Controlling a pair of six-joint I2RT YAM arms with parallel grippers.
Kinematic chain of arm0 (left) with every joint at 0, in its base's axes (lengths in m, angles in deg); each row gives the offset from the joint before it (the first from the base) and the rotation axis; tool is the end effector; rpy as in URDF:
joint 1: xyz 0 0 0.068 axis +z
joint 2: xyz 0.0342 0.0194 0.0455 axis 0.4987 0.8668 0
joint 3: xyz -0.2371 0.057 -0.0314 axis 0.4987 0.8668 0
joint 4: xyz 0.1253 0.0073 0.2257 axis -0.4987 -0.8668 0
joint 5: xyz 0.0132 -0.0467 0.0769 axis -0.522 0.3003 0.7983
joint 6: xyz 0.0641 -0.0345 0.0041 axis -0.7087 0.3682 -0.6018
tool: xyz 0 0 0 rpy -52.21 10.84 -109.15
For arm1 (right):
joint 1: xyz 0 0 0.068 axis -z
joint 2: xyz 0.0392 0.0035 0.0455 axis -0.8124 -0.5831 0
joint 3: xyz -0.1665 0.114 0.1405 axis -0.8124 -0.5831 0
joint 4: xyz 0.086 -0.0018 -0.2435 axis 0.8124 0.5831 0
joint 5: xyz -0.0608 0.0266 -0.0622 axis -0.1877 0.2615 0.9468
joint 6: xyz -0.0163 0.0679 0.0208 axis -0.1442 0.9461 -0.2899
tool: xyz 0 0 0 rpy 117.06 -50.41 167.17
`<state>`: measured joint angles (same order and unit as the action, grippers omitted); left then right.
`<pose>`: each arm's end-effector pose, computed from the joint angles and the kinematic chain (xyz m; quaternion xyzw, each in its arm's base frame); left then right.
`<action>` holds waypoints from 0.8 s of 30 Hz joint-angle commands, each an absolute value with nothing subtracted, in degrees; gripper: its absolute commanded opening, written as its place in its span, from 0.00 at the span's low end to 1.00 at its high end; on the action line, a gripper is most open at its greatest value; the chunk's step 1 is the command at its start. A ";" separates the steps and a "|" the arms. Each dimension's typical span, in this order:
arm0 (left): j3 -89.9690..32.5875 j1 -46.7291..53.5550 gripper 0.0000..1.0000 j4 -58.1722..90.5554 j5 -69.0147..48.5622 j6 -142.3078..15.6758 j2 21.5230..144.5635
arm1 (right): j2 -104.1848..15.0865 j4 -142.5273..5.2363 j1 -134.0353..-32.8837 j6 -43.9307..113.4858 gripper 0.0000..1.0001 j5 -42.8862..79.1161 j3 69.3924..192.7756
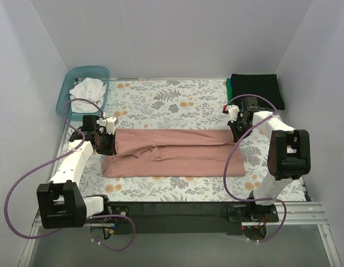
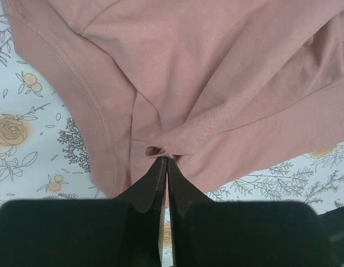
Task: Fold and stack the t-shirts
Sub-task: Fold the tshirt
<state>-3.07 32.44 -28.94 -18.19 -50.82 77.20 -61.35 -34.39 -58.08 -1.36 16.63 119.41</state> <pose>0.2375 -0.0065 0.1746 -0.1943 0.9492 -0.1740 0.1761 0.3334 0.0315 0.1376 -0.2929 0.9351 0.0357 0.1964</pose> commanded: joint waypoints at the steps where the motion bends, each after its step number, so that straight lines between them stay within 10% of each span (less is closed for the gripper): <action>1: -8.72 32.64 0.00 -30.73 -19.01 -49.59 77.24 | -60.85 -34.26 -57.67 -2.45 0.01 18.11 121.80; 24: -6.72 32.64 0.00 -35.40 -20.42 -51.16 81.73 | -61.64 -34.52 -57.58 -5.52 0.01 20.13 118.82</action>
